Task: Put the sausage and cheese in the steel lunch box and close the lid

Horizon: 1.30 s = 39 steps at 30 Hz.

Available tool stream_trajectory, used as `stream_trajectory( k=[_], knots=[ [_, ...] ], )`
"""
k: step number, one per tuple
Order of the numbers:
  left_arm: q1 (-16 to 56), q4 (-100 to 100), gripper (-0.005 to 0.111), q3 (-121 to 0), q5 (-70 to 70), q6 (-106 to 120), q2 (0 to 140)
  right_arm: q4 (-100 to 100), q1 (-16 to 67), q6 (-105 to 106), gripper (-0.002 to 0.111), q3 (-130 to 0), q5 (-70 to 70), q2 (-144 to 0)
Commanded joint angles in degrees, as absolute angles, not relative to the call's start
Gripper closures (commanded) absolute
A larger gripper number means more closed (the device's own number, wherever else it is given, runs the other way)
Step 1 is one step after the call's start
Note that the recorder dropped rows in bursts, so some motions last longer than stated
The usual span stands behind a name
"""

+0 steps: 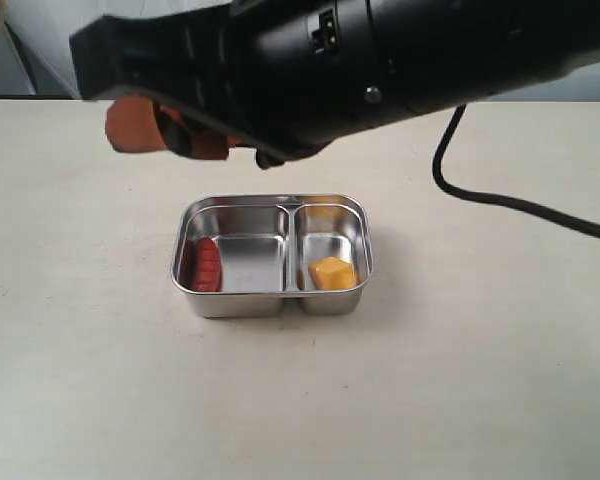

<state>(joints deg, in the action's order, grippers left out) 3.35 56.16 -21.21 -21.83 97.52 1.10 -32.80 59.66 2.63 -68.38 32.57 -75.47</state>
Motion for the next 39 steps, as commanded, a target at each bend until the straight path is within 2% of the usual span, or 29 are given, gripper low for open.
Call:
stream_trajectory(
  k=[1, 8, 11, 17, 34, 39],
  knots=[
    [5.8, 28.7, 0.106, -21.8, -20.8, 86.9, 3.4, -38.2, 58.7, 2.6, 0.066, -68.3, 27.9, -76.0],
    [8.3, 0.6, 0.106, -21.8, -16.4, 64.8, 8.7, -54.6, 58.7, 4.0, 0.066, -67.4, 22.0, -81.7],
    [9.1, -1.4, 0.106, -21.8, -16.8, 63.0, 10.1, -63.6, 58.7, 8.5, 0.066, -67.3, 22.2, -84.9],
    [9.3, -0.9, 0.106, -21.0, -17.4, 63.0, 10.7, -95.5, 58.8, 36.3, 0.066, -67.3, 30.8, -87.8],
    [10.6, 2.9, 0.106, -21.0, -19.9, 63.6, 10.7, -99.9, 62.9, 36.3, 0.066, -72.3, 27.4, -91.9],
    [10.6, 2.7, 0.106, -21.0, -19.8, 63.6, 10.7, -99.9, 63.5, 36.3, 0.066, -73.2, 31.3, -92.6]
  ],
)
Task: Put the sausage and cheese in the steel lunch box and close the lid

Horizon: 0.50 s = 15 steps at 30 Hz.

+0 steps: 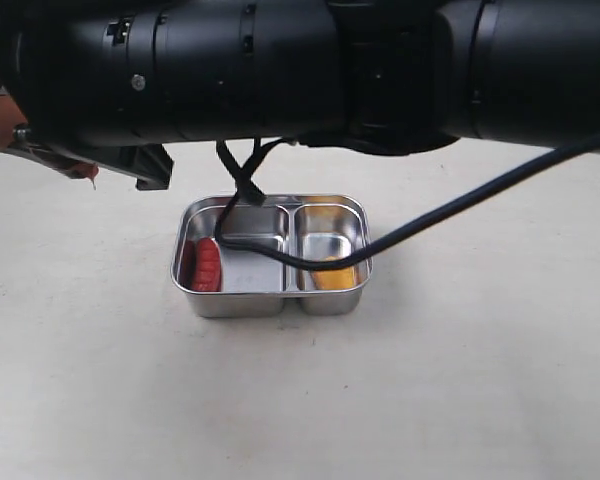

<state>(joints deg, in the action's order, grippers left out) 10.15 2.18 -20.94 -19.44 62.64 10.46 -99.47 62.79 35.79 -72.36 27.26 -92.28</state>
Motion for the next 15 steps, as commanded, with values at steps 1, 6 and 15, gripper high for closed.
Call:
stream_trajectory(
  k=[1, 6, 15],
  knots=[
    [10.6, 2.7, 0.106, -21.0, -19.7, 63.6, 10.7, -99.9, 63.5, 36.3, 0.066, -73.2, 32.3, -92.6],
    [10.6, 2.5, 0.106, -21.0, -19.4, 63.5, 10.7, -99.9, 63.5, 36.2, 0.066, -73.2, 36.4, -92.6],
    [10.6, 1.2, 0.106, -21.0, -19.4, 61.6, 10.7, -96.1, 63.5, 36.3, 0.066, -73.2, 39.3, -91.3]
  ],
)
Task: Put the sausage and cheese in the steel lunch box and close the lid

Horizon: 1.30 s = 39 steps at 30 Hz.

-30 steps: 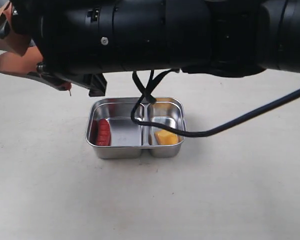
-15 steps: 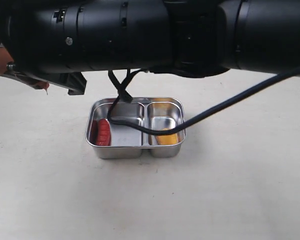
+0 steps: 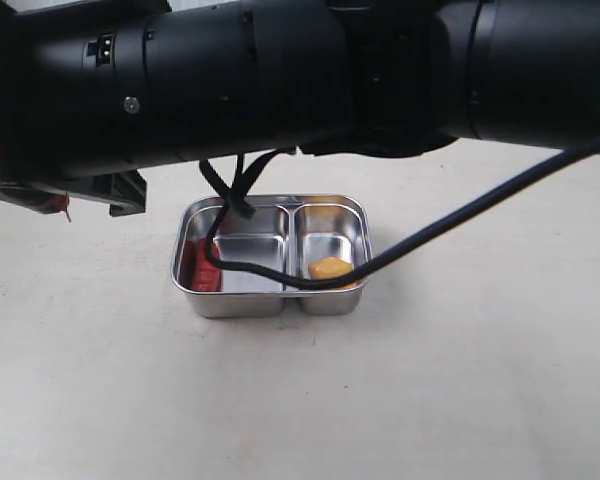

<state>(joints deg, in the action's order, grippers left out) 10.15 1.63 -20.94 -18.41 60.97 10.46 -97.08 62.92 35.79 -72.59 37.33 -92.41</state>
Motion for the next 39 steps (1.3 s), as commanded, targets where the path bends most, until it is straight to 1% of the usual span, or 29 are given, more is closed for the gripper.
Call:
stream_trajectory(
  k=[1, 9, 17, 20, 23, 31, 34, 39],
  knots=[
    [10.6, 1.2, 0.106, -21.0, -19.6, 61.6, 10.7, -95.8, 63.5, 36.4, 0.066, -73.2, 39.3, -91.2],
    [10.6, 1.2, 0.106, -21.0, -19.9, 61.5, 10.7, -93.9, 63.5, 36.4, 0.066, -73.2, 42.0, -89.2],
    [10.6, 1.6, 0.106, -21.0, -20.9, 61.5, 10.7, -93.6, 63.5, 36.4, 0.066, -73.2, 37.5, -88.1],
    [10.6, 1.3, 0.106, -21.0, -20.9, 61.5, 10.7, -93.1, 63.5, 35.9, 0.066, -73.2, 38.9, -88.2],
    [10.6, 0.6, 0.106, -21.0, -20.7, 61.5, 10.7, -91.2, 63.5, 34.8, 0.066, -73.2, 41.6, -88.2],
    [10.6, -3.0, 0.106, -21.0, -19.7, 61.5, 10.7, -81.3, 63.5, 26.0, 0.066, -73.2, 42.3, -88.2],
    [10.6, -3.0, 0.106, -21.0, -19.3, 61.4, 10.7, -77.7, 63.5, 22.7, 0.066, -73.2, 40.0, -88.2],
    [10.6, -2.3, 0.106, -21.0, -19.4, 60.0, 10.7, -76.4, 63.5, 18.3, 0.066, -73.2, 28.8, -88.2]
  ],
)
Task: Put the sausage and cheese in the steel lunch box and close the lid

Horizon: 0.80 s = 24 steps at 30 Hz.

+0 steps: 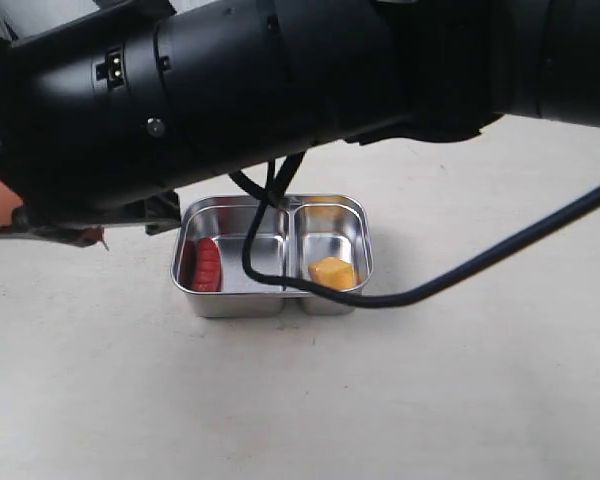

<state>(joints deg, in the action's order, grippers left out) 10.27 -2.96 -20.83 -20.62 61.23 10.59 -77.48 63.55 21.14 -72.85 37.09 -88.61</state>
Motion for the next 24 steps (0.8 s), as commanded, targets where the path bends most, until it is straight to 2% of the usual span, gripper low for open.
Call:
stream_trajectory(
  k=[1, 5, 13, 24],
  knots=[
    [10.6, -2.0, 0.106, -21.0, -19.4, 60.0, 10.7, -76.5, 63.5, 17.7, 0.066, -73.2, 26.3, -88.2],
    [10.6, -0.4, 0.106, -21.0, -19.4, 60.0, 10.7, -77.6, 63.5, 15.9, 0.066, -73.2, 21.2, -89.0],
    [10.6, 2.0, 0.106, -21.0, -19.4, 60.1, 10.7, -85.1, 66.4, 16.0, 0.066, -73.9, 20.3, -93.6],
    [11.0, 2.0, 0.106, -21.0, -20.6, 60.2, 10.7, -85.0, 71.4, 18.6, 0.066, -78.1, 18.6, -95.5]
  ],
)
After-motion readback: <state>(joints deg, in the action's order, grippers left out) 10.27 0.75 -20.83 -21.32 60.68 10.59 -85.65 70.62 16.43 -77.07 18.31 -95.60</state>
